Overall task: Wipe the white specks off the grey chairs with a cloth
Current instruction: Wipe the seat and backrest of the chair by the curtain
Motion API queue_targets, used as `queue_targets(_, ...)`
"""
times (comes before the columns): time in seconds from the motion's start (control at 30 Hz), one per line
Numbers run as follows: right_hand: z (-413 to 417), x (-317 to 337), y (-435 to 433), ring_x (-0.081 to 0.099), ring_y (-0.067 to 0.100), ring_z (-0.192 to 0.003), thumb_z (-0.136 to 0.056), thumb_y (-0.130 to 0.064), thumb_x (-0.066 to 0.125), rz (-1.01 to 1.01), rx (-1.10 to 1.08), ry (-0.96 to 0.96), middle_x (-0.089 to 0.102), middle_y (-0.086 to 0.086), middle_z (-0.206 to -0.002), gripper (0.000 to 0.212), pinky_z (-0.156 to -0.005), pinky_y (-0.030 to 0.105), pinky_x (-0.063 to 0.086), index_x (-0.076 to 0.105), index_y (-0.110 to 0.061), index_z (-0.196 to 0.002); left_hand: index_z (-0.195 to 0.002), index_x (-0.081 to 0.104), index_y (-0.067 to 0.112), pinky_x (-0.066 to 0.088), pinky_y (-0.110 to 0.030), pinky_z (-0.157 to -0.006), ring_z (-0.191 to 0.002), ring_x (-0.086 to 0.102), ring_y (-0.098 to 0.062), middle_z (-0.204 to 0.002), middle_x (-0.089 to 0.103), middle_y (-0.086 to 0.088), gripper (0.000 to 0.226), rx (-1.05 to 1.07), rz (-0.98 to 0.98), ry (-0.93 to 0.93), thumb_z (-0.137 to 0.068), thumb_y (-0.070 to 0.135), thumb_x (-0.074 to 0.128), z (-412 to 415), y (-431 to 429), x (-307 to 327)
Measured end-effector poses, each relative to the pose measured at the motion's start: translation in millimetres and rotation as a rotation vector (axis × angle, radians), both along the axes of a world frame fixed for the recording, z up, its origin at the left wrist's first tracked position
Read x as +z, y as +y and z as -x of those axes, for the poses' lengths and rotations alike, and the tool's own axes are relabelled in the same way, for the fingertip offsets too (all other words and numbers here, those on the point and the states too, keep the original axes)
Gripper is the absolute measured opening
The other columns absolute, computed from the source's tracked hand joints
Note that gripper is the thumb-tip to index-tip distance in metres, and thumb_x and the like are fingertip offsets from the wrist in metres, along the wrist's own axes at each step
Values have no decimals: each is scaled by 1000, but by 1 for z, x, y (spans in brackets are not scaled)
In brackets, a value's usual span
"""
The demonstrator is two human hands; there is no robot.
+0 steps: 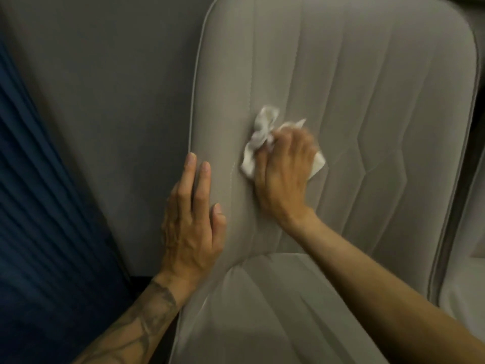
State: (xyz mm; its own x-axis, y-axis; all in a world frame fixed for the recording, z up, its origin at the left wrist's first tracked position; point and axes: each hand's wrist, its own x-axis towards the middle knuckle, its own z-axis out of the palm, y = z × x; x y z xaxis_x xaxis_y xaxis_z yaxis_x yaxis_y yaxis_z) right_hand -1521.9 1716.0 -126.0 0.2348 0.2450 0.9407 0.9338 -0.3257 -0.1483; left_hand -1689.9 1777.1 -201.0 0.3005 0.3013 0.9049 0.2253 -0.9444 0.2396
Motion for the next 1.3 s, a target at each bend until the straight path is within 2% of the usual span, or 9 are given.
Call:
queue_targets(0.13, 8, -12, -12, 45, 28, -85, -95, -28, 50, 179, 136, -108, 55, 14, -103, 14, -78, 41, 34, 44, -19, -103, -164, 26, 11, 38, -40, -120, -149, 41, -33, -173, 19, -11, 62, 14, 13, 9, -104, 22, 40, 1, -3, 1)
queue_targets(0.37, 13, 89, 37, 42, 23, -87, -97, -29, 51, -93, 62, -107, 53, 11, -97, 13, -75, 37, 32, 52, -16, -98, -161, 30, 7, 41, -43, -118, -149, 40, -31, -171, 22, -14, 59, 25, 37, 14, -104, 19, 40, 0, -5, 3)
queue_targets(0.53, 35, 57, 12, 49, 30, -85, -99, -28, 51, 181, 248, -159, 54, 14, -97, 22, -76, 44, 39, 59, -8, -97, -161, 30, 10, 47, -49, -111, -145, 45, -33, -170, 23, -14, 58, 33, 54, 21, -104, 22, 39, -2, -1, 2)
queue_targets(0.73, 41, 134, 44, 53, 30, -88, -99, -34, 47, 85, 30, -172, 56, 12, -103, 26, -76, 42, 41, 59, -11, -102, -164, 26, 13, 41, -43, -118, -147, 42, -29, -172, 20, -11, 59, 5, 114, 52, -107, 23, 38, 3, -5, 5)
queue_targets(0.83, 63, 100, 36, 53, 33, -89, -100, -30, 47, 120, 105, -67, 56, 16, -103, 24, -79, 46, 42, 59, -9, -100, -166, 24, 15, 36, -38, -119, -147, 41, -28, -174, 15, -7, 59, -2, 149, 130, -108, 26, 36, 22, -16, -7)
queue_targets(1.0, 90, 40, -6, 51, 31, -87, -102, -31, 48, 470, 241, -254, 55, 13, -102, 23, -77, 42, 38, 60, -11, -102, -166, 22, 17, 35, -38, -122, -151, 37, -24, -174, 14, 2, 65, -32, 336, 261, -105, 23, 45, 66, -56, -36)
queue_targets(1.07, 86, 66, 9, 53, 33, -88, -102, -32, 45, 397, 135, -290, 57, 14, -103, 24, -76, 42, 37, 59, -12, -102, -165, 24, 15, 36, -40, -121, -149, 39, -26, -174, 15, 0, 70, 6, 392, 331, -101, 17, 53, 82, -75, -44)
queue_targets(1.2, 77, 116, 40, 54, 32, -96, -102, -36, 37, 213, -42, -52, 57, 13, -109, 33, -81, 42, 41, 59, -11, -108, -163, 30, 14, 42, -41, -118, -147, 43, -25, -172, 22, 0, 73, 35, 511, 478, -98, 10, 63, 109, -99, -52)
queue_targets(1.3, 95, 65, 21, 53, 32, -92, -102, -32, 42, 288, 78, -45, 56, 15, -107, 28, -82, 42, 40, 58, -9, -104, -166, 21, 22, 20, -25, -126, -154, 22, -13, -174, 6, 11, 64, 23, 581, 617, -107, 23, 46, 124, -107, -51)
